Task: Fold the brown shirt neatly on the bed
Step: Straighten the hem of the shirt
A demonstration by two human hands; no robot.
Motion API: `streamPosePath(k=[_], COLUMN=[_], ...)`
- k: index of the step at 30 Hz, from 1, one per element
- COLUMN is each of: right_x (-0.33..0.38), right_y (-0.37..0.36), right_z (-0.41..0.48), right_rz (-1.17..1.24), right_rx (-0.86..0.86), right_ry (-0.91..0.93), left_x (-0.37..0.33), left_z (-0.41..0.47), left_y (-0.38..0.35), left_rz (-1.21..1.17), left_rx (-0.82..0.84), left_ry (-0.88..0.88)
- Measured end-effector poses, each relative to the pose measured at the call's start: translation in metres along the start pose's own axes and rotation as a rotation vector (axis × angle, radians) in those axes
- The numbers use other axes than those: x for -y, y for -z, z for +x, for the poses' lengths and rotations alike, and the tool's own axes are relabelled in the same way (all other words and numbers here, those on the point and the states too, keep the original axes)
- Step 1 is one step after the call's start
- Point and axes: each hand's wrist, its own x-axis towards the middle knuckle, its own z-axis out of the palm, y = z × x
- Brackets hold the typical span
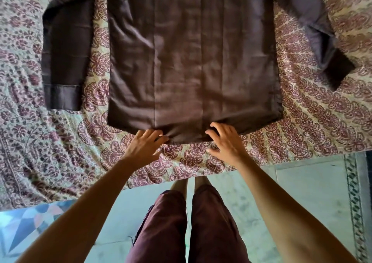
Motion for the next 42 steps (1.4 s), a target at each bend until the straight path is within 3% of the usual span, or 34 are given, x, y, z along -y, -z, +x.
streamPosePath(k=[3,7,9,11,13,16,20,23,25,28,29,31,33,36,40,42], right_x=[-0.001,-0.009,-0.014,-0.019,-0.023,-0.027,-0.026,-0.023,-0.019,-0.007,-0.004,0.0,0.0,0.001,0.002,0.001], right_y=[0.009,0.029,0.042,0.056,0.067,0.076,0.079,0.076,0.069,0.052,0.043,0.023,0.007,0.0,0.007,0.012], right_z=[0.012,0.027,0.034,0.045,0.058,0.082,0.104,0.107,0.101,0.078,0.068,0.048,0.03,0.021,0.028,0.032], right_rz=[0.142,0.433,0.503,0.49,0.456,0.414,0.148,0.177,0.28,0.294,0.274,0.223,0.147,0.118,0.164,0.341], right_rx=[-0.087,0.054,0.068,-0.047,-0.213,-0.439,-0.597,-0.632,-0.582,-0.357,-0.278,-0.121,-0.022,-0.039,-0.06,-0.017], right_ry=[-0.043,-0.198,-0.271,-0.309,-0.326,-0.335,-0.384,-0.357,-0.275,-0.112,-0.042,0.074,0.108,0.073,0.057,-0.038], left_x=[0.004,0.004,0.011,0.023,0.032,0.039,0.038,0.039,0.038,0.03,0.026,0.011,-0.007,-0.024,-0.03,-0.028], left_z=[0.006,0.022,0.029,0.034,0.04,0.056,0.083,0.096,0.104,0.101,0.097,0.087,0.076,0.062,0.061,0.068], left_y=[0.0,0.014,0.023,0.035,0.052,0.074,0.084,0.079,0.071,0.054,0.054,0.055,0.049,0.032,0.019,0.024], left_rz=[-0.031,-0.058,-0.171,-0.437,-0.618,-0.613,-0.492,-0.381,-0.278,-0.134,-0.12,-0.109,-0.121,-0.241,-0.215,-0.194], left_rx=[-0.097,-0.003,0.075,0.092,-0.103,-0.347,-0.454,-0.45,-0.272,-0.017,-0.022,-0.228,-0.42,-0.17,-0.129,-0.122], left_ry=[-0.021,-0.046,0.088,0.317,0.436,0.519,0.474,0.484,0.53,0.543,0.544,0.486,0.308,0.071,0.143,0.186])
